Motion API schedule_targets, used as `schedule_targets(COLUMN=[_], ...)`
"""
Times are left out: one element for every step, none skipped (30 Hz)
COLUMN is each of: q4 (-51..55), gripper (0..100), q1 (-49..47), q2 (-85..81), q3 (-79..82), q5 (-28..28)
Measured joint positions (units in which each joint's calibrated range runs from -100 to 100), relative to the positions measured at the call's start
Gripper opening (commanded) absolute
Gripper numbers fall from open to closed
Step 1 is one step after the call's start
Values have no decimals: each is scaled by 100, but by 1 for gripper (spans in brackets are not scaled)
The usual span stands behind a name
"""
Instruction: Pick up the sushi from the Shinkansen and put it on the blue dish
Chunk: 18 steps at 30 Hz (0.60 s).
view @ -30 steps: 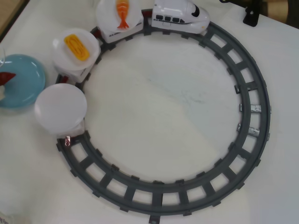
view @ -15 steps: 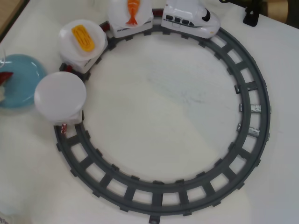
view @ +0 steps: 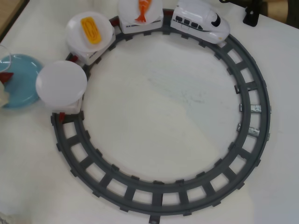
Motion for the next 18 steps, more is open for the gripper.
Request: schedule_targets(q4=[235, 487, 706, 908, 1076, 1185, 1252, 1277, 1286, 1269, 1185, 1067, 916, 731, 504, 261, 8, -286], gripper=[16, 16, 16, 16, 16, 16, 16, 16, 16, 16, 16, 16, 16, 16, 16, 16, 16, 16], q1=[0, 0, 0, 0, 0, 0, 0, 0, 0, 0, 0, 0, 0, 0, 0, -8, -16, -16], q2=[-177, -371, -590, -810, -1038, -1282, -1552, -1856, -2168, -2488, -2843, -3205, -3568, -3948, -4327, -4690, -5078, -5449], q3=[-27, -27, -27, -27, -27, 9, 82, 220, 384, 558, 778, 1034, 1317, 1656, 2022, 2434, 2891, 3367], q5=[0, 0, 0, 0, 0, 0, -5, -5, -21, -67, -124, -181, -243, -300, -357, -409, -450, -491])
